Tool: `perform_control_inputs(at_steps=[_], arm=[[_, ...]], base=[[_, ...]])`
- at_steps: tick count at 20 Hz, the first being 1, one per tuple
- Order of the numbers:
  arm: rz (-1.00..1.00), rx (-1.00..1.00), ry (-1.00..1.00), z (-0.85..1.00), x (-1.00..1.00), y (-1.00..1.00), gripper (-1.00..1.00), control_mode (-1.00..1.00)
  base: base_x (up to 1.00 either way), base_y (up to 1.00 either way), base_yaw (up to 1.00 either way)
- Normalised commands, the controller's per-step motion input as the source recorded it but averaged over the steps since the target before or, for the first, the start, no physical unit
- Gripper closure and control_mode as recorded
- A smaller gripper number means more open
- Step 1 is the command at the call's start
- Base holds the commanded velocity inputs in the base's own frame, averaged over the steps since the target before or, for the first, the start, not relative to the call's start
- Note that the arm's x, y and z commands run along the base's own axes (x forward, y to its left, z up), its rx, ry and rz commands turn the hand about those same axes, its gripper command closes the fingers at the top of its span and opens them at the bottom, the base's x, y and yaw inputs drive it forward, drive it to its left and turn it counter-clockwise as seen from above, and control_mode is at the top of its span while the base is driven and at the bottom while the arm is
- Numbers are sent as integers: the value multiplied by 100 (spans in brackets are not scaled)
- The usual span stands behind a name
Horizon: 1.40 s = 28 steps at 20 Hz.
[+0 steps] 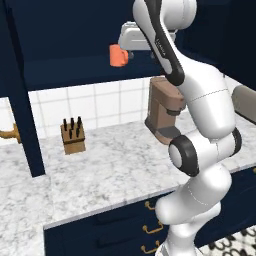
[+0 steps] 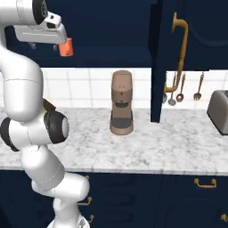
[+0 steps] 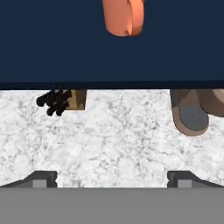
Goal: Gather all objects into one cabinet and sort the glasses and bowls to opposite sides.
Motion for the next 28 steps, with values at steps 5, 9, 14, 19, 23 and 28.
perform_control_inputs(at_steps=[5, 9, 14, 19, 23, 28], arm=[[0, 0, 0, 0, 0, 0, -100, 100], [0, 0, 0, 0, 0, 0, -100, 100], [0, 0, 0, 0, 0, 0, -100, 100], [0, 0, 0, 0, 0, 0, -100, 100], [0, 0, 0, 0, 0, 0, -100, 100], [0, 0, 0, 0, 0, 0, -100, 100]], base=[[100, 28, 1], [100, 49, 7], [88, 18, 8], [46, 0, 7], [30, 0, 7], [31, 0, 6]])
